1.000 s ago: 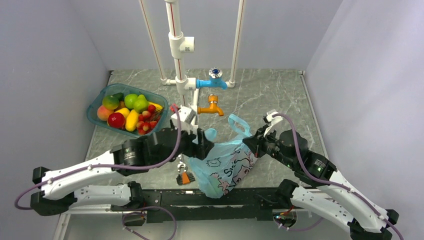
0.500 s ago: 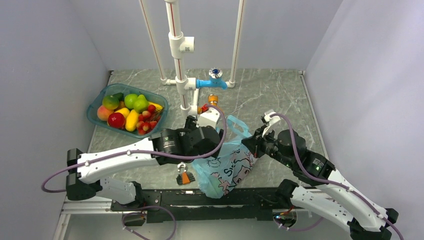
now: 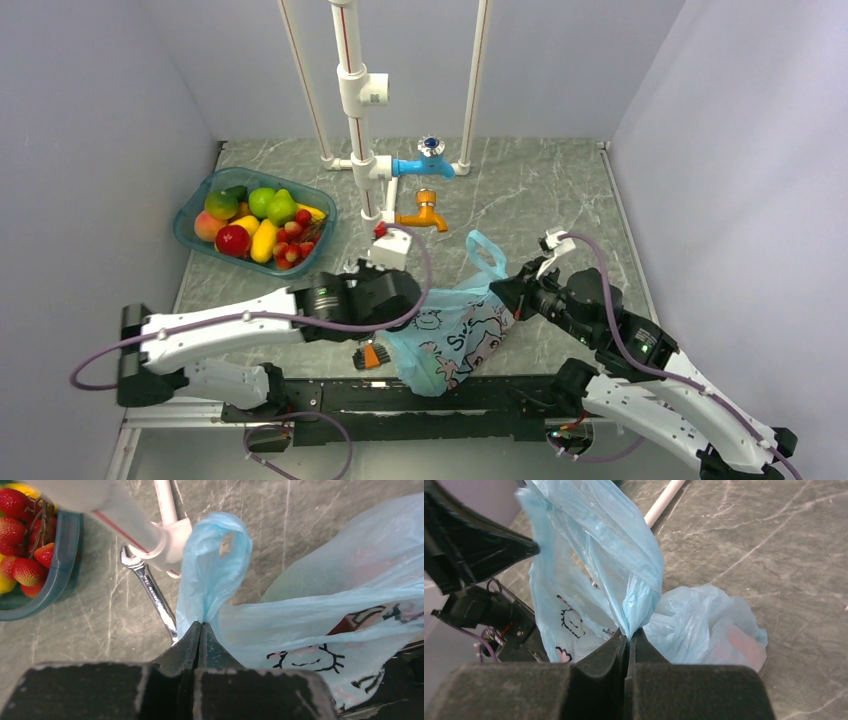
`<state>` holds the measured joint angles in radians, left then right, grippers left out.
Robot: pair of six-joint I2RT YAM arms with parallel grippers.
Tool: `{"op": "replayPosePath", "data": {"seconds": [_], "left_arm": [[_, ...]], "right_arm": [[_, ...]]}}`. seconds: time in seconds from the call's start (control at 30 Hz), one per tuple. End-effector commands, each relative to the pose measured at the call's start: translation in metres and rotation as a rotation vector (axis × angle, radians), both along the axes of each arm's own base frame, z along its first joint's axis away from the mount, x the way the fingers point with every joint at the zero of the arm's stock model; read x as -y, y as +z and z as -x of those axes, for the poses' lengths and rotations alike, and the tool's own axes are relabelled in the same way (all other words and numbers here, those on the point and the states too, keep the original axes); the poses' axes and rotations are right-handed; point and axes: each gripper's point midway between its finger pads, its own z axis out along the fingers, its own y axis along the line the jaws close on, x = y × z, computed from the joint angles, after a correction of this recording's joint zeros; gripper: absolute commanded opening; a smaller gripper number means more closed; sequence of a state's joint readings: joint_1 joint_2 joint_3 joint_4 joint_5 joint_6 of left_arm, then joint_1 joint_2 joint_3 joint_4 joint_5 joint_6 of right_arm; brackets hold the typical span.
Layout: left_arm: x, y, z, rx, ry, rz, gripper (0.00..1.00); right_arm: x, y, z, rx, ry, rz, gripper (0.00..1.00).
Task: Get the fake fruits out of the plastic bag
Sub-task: Adjust the plastic bag at the center of the board.
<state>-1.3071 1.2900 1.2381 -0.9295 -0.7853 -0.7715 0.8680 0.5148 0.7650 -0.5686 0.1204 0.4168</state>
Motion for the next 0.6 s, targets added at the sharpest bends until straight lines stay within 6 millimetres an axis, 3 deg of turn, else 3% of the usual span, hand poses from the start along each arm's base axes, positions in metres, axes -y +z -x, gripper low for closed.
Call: {"op": "replayPosePath", "data": {"seconds": [0.0, 0.13, 0.37, 0.43, 0.57], "left_arm": [[-0.006, 0.038, -0.002, 0.101, 0.009, 0.255, 0.0], [-0.011, 0.049, 0.004, 0.149, -0.023, 0.488, 0.0], [-0.018, 0.059, 0.024, 0.258, -0.157, 0.95, 0.0], [-0.021, 0.06, 0.029, 0.268, -0.179, 1.015, 0.0], [-0.019, 0.068, 0.033, 0.249, -0.203, 1.007, 0.0]], "right_arm": [[0.017, 0.002, -0.004, -0.057, -0.152, -0.117, 0.0], [0.036, -0.001, 0.004, -0.152, -0.281, -0.257, 0.11], [0.052, -0.01, 0.031, -0.231, -0.276, -0.372, 0.35], [0.046, -0.007, 0.039, -0.243, -0.22, -0.368, 0.41], [0.04, 0.001, 0.042, -0.229, -0.146, -0.237, 0.67]]}}
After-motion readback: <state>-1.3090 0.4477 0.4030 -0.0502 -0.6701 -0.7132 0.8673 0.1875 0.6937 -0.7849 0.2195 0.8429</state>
